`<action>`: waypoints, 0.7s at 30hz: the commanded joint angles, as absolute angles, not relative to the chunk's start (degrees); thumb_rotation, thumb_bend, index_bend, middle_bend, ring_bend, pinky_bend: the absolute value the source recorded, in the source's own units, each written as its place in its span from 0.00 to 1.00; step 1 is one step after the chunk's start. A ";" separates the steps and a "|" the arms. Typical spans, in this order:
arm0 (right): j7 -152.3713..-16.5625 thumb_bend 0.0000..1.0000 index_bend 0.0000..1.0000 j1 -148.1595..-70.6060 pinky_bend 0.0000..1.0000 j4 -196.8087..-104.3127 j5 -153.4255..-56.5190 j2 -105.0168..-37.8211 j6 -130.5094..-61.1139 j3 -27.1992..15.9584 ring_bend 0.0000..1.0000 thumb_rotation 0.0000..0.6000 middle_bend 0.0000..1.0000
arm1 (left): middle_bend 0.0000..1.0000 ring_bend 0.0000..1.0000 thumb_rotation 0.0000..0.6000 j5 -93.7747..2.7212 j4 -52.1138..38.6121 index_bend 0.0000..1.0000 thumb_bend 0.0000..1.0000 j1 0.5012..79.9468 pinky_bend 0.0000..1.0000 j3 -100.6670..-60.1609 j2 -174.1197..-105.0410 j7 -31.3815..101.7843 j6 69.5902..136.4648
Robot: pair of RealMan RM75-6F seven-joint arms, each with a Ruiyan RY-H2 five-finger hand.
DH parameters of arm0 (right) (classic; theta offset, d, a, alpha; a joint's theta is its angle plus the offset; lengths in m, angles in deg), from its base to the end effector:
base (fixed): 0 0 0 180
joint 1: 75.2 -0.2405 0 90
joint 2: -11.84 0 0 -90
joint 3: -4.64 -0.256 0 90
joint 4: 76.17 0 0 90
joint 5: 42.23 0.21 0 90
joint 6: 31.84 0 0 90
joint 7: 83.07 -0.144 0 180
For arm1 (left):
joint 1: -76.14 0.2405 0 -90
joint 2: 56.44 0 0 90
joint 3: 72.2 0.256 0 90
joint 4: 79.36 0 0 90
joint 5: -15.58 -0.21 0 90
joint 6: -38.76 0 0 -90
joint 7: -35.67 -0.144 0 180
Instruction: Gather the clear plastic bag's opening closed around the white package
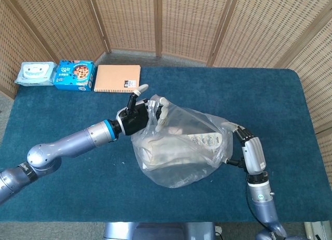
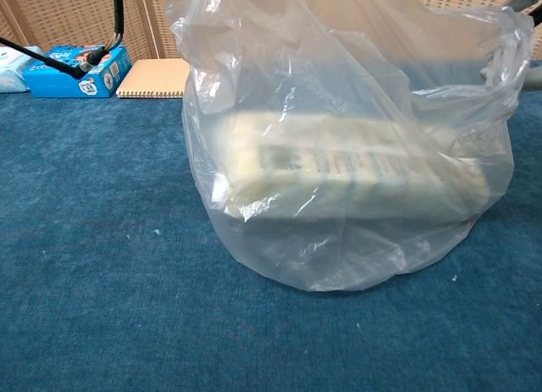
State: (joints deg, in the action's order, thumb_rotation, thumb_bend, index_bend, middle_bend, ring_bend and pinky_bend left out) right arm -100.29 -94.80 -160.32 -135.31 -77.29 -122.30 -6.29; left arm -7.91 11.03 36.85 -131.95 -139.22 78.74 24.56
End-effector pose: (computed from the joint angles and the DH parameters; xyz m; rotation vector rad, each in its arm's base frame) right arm -0.1959 -0.2616 0.0671 1.2780 -1.0157 1.7392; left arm -0.0015 0.3820 0.0816 0.6437 2.3343 0.9944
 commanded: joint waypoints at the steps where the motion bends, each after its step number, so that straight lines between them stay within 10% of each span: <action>1: -100.64 0.13 0.25 -95.03 0.31 -161.21 -134.76 -77.59 -122.59 -7.03 0.32 1.00 0.29 | 0.59 0.60 0.00 -8.04 10.72 0.45 0.29 37.39 0.62 -132.11 -139.62 77.81 23.77; 21: -96.95 0.11 0.21 -99.50 0.18 -158.71 -131.62 -84.26 -123.09 -12.92 0.24 1.00 0.27 | 0.58 0.59 0.00 -6.77 10.27 0.45 0.29 38.65 0.60 -132.53 -139.65 76.31 22.63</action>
